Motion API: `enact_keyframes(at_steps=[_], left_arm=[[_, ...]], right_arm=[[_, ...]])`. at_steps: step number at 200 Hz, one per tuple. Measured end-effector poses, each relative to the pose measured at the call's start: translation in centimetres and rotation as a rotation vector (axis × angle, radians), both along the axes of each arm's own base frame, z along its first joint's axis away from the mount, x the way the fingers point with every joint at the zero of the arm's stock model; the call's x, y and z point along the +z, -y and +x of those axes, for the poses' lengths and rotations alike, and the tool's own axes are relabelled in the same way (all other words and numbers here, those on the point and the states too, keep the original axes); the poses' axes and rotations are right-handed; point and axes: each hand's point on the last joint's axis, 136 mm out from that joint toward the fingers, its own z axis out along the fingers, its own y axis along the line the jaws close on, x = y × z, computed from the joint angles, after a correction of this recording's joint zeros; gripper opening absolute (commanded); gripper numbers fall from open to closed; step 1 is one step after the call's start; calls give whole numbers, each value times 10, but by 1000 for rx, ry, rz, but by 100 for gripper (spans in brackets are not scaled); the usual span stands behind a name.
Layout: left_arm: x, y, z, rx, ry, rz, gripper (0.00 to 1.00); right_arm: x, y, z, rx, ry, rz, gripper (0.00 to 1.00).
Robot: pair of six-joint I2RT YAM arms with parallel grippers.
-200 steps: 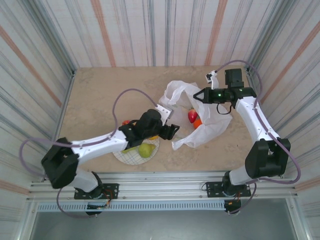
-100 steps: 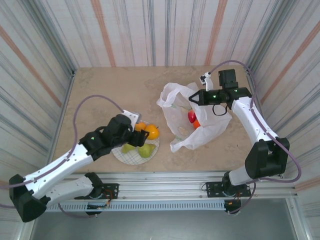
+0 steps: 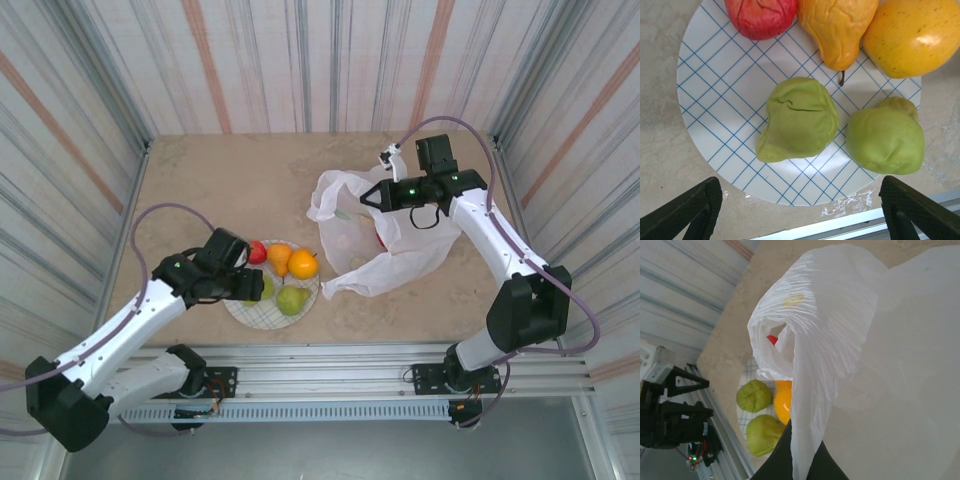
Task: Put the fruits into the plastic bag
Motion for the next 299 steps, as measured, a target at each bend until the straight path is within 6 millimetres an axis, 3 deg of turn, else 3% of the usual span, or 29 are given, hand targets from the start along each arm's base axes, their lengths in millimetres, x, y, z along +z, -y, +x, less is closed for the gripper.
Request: enact_keyframes(at_steps=[73,159,189,263,299], left_arm=[[-41,12,23,-6,-74,78,87],[-62,18,31,-34,-89,102,85],[-70,19,33,-38,-100,110,81],[-84,20,34,-45,-113,121,78],[-91,20,34,-45,-125,130,70]], right_arm=[[-11,5,0,-9,-18,-42,0],[-35,59,-8,-131,10,-338,0],[-40,70,-12,-152,1,-385,0],[-41,71,-12,-155,3,-390,0],[-40,69,-13,-147,0,-378,0]])
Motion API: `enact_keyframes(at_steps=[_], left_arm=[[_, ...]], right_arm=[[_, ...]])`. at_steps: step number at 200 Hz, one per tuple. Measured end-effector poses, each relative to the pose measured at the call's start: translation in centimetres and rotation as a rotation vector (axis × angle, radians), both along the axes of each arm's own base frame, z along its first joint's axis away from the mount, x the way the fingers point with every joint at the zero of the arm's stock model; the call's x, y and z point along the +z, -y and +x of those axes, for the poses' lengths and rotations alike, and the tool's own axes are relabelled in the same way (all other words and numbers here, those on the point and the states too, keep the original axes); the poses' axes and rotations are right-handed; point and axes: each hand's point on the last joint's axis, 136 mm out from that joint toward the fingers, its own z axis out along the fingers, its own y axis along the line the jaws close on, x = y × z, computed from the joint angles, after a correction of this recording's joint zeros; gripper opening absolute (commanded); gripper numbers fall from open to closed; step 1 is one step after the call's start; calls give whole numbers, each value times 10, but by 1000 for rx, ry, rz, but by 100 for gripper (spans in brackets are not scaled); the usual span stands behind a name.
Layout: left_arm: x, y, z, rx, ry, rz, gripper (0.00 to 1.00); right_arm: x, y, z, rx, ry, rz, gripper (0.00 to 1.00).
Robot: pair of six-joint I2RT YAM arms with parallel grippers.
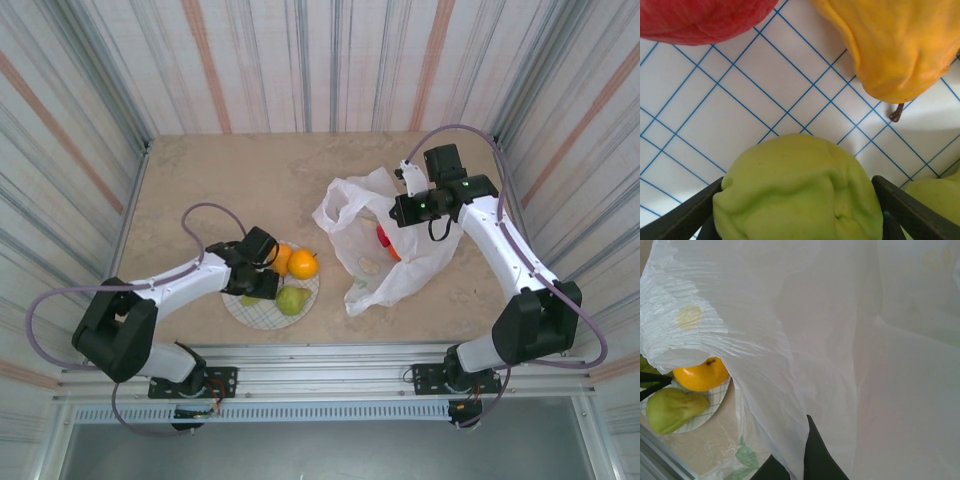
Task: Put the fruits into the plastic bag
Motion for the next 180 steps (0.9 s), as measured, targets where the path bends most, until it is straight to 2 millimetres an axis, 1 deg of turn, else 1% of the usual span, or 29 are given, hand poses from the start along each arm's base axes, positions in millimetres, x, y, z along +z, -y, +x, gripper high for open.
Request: enact_keyframes(at_steps=[41,71,90,107,108,125,142,154,160,175,180], left_arm=[[0,-1,2,0,11,8,64],[4,-9,4,16,44,38,58],[19,-13,7,15,109,50,57],[42,-4,8,-15,196,30,56],[46,-2,8,-22,208,24,55],[73,17,10,-71,297,-19,54],[102,46,11,-142,385,-87,53],[122,72,10,-208,448,-149,53],[128,82,9,-233,467,-172,53],[145,115,7,-312,517,-247,52],[147,125,7,-334,526,-264,52]], right_arm=[[0,-1,0,4,-1,7,0],[1,-3,-1,11,-5,19,0],[1,-4,-1,14,-7,25,0],[1,-4,-1,13,-7,26,0],[1,-3,0,12,-6,26,0],[1,-3,0,10,-7,32,0],[3,-2,1,8,-7,46,0],[4,-2,2,8,-6,57,0],[5,-2,2,9,-5,65,0],[7,-3,4,7,1,83,0],[8,-2,5,6,2,90,0]])
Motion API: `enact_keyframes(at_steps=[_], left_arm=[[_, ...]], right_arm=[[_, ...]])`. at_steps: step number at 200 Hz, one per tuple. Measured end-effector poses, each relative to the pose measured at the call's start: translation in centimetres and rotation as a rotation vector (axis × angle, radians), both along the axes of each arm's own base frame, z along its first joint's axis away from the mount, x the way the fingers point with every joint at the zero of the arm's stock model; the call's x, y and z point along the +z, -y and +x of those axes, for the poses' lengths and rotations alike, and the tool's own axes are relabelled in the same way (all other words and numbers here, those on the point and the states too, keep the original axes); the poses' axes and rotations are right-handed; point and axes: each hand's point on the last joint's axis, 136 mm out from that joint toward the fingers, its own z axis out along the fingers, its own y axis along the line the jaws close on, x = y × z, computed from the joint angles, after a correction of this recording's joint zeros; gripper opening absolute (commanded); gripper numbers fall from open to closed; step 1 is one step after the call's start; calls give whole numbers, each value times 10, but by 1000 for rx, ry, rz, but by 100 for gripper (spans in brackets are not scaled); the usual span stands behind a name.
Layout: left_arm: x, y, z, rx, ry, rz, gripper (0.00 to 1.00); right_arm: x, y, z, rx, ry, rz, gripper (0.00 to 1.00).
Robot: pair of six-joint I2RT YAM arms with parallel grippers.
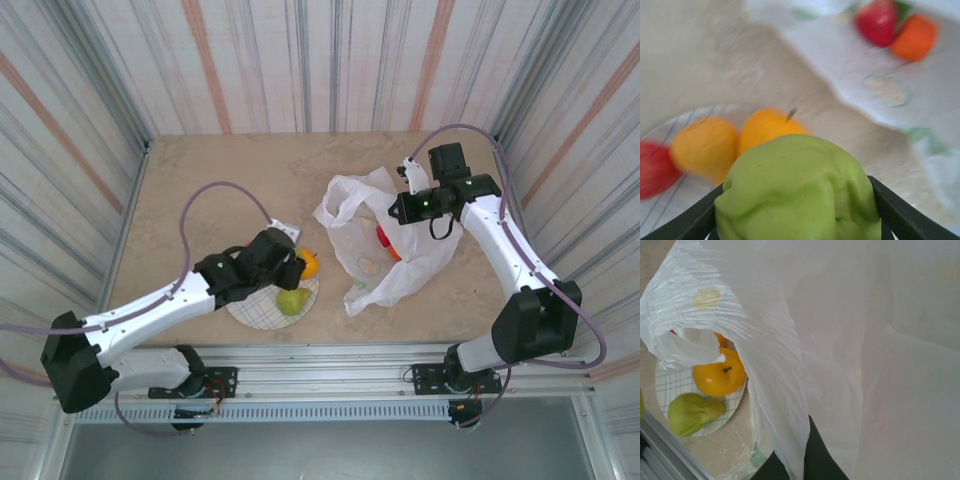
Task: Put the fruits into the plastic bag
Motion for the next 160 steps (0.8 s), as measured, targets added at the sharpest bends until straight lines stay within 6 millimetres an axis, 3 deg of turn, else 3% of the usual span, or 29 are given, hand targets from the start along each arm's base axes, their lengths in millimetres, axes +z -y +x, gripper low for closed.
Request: enact_keyframes(at_steps=[39,61,115,160], left_arm=[[6,75,11,-150,59,-37,52],[-2,102,22,-190,87,-24,52],[-40,142,47,-230,120,7,52],[-64,151,79,-163,155,-4,51]], right_arm=[[2,-2,-1,8,-5,26,0],[2,-3,-1,9,-6,29,0],[10,0,2,-4,-7,90,0],[17,3,8,-26,1,145,0]])
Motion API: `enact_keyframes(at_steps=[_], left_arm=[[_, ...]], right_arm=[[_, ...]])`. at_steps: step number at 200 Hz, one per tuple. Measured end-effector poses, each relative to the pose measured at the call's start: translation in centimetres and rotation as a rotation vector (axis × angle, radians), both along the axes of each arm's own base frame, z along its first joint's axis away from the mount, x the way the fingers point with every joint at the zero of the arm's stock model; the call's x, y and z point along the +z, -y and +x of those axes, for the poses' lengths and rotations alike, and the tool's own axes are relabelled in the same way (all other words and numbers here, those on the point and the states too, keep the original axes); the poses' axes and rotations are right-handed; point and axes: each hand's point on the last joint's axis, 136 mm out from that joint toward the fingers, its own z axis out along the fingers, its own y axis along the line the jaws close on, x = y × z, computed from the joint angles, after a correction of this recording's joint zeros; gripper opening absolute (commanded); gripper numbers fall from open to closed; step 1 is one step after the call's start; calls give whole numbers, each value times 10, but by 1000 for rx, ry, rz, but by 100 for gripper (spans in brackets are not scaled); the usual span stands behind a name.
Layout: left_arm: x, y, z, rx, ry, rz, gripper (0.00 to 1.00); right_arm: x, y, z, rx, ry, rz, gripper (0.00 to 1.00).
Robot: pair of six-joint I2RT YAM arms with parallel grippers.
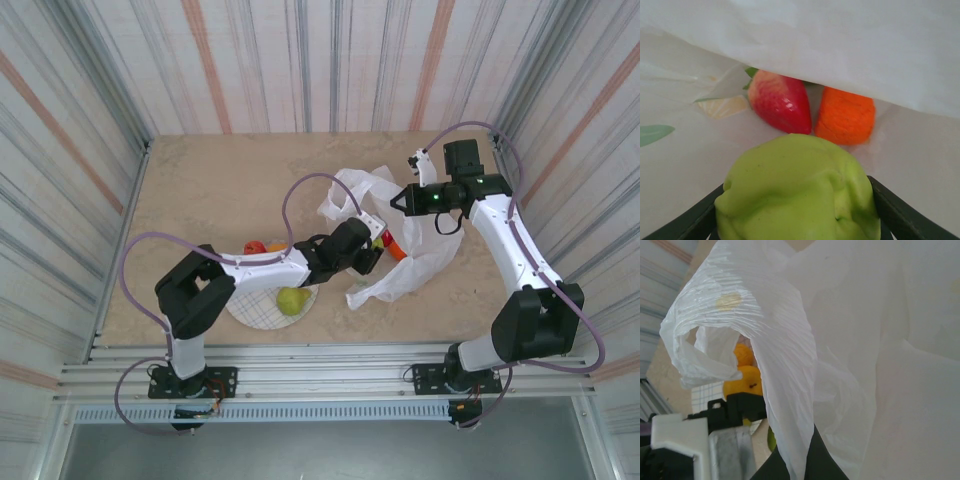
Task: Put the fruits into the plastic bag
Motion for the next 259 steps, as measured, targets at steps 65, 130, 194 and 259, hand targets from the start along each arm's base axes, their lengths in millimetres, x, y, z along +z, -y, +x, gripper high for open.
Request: enact_keyframes(at_steps=[65,130,194,259], left_arm=[[-4,12,56,133,105,-54,50],[-21,17,91,252,166,-29,52],[-34,17,120,315,158,-53,64],[-37,20,119,308,138,-68,78]], right_arm=[[3,-3,0,8,3,24,0],[3,-3,0,8,2,24,0],[3,-4,0,10,1,27,0],[3,-3,0,10,1,27,0]])
